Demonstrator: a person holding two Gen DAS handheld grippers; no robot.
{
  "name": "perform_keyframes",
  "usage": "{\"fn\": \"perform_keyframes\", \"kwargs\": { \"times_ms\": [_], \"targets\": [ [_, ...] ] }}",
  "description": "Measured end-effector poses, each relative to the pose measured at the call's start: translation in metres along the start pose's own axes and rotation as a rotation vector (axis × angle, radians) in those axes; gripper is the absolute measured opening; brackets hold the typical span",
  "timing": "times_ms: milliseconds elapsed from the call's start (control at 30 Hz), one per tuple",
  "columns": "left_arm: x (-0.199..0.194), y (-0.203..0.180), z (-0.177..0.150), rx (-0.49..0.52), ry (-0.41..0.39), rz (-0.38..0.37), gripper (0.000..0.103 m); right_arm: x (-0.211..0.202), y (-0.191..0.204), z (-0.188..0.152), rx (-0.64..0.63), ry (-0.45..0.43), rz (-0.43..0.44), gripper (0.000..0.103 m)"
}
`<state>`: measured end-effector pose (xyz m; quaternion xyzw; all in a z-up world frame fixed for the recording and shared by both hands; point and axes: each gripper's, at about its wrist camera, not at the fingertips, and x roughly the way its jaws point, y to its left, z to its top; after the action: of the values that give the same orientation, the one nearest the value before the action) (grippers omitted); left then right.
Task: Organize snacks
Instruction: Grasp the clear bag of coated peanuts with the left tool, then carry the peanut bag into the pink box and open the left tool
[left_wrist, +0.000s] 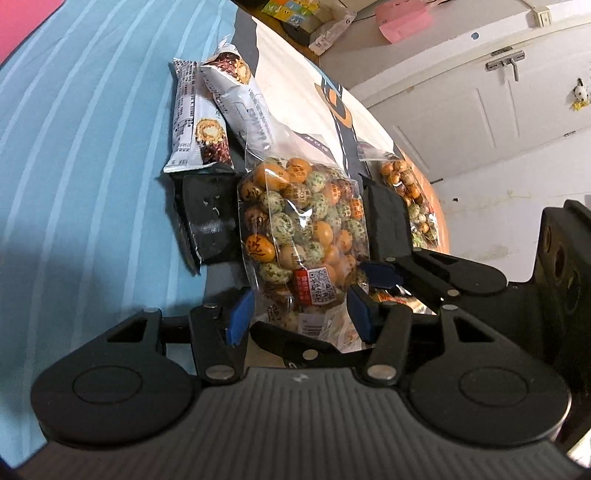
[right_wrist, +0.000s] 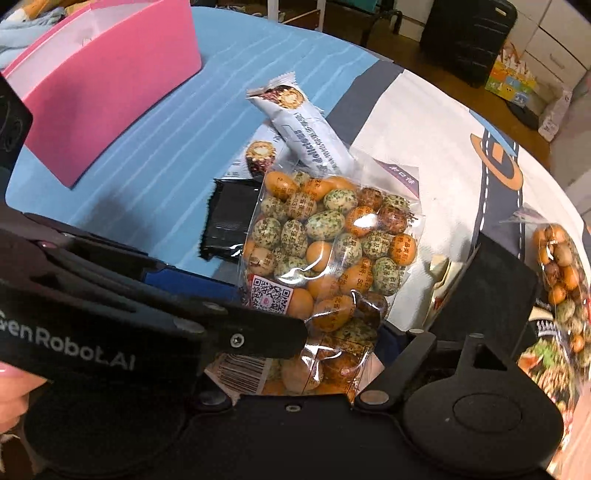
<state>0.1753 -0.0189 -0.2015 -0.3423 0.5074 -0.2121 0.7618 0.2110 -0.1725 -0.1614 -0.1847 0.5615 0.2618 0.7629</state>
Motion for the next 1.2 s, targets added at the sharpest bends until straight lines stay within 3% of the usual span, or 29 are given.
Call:
{"fn": "perform_keyframes", "kwargs": {
  "times_ms": [333, 900, 1200],
  "targets": [
    [-0.029, -0.006, -0.007, 0.010, 0.081, 0.022, 0.055, -0.025, 0.025, -0.010, 0.037, -0.065, 0.015, 0.080],
    [-0.094, -0.050, -0.048, 0.176, 0.050, 0.107, 0.055, -0.083, 0.069, -0.054, 0.093, -0.250, 0.034, 0.077],
    [-0.161, -0.065, -0.046, 0.208, -0.042, 0.141, 0.056, -0.126, 0.106, -0.034, 0.040, -0.345, 0.037, 0.077]
  ]
}}
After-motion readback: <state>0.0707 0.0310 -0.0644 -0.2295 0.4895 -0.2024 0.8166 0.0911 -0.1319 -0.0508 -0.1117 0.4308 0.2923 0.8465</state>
